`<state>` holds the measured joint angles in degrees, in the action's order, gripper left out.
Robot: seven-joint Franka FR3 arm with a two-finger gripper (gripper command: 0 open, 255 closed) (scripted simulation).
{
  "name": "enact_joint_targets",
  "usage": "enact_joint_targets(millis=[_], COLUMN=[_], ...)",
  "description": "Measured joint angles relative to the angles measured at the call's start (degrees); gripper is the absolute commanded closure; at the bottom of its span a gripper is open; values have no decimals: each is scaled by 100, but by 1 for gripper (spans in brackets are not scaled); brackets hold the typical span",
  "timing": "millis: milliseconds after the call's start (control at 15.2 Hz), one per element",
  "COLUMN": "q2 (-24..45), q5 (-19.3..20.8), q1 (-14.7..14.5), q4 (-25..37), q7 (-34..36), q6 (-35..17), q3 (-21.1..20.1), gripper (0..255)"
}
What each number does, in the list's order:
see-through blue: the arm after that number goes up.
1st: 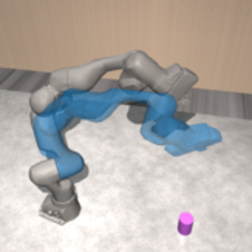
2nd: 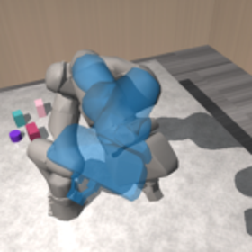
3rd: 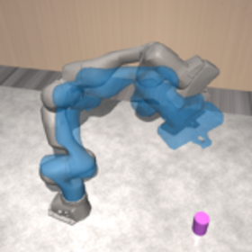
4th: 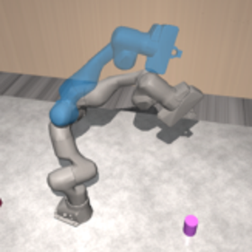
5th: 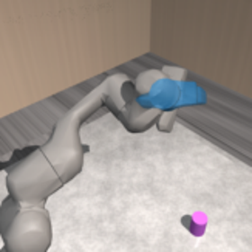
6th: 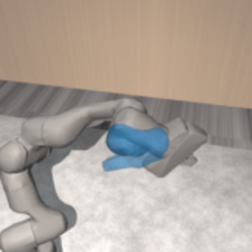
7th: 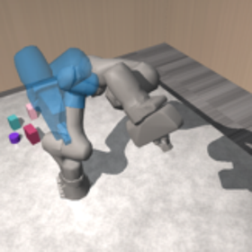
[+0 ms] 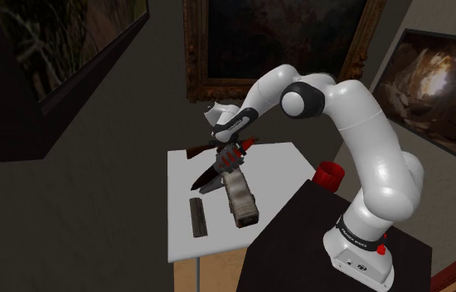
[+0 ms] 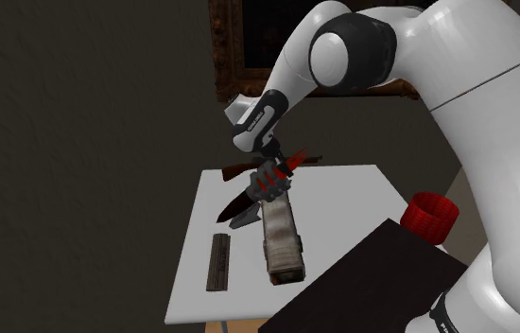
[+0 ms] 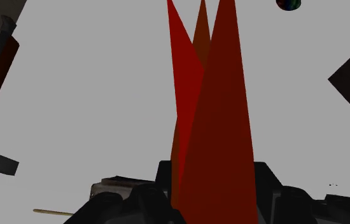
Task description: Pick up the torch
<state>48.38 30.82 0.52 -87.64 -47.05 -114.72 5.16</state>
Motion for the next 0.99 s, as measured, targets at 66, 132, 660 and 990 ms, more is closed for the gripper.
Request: enact_joint_targets(millis=[66, 132, 660, 990], q2=[-35, -95, -513, -742], q5=[-4, -6, -38, -61], q1=[-4, -8, -17, -21], q4=[-21, -56, -146, -159], q7=[-7, -21, -183, -294], q6=[20, 44, 337, 526], q3=[-3, -6, -11, -15], gripper=[255, 255, 255, 255])
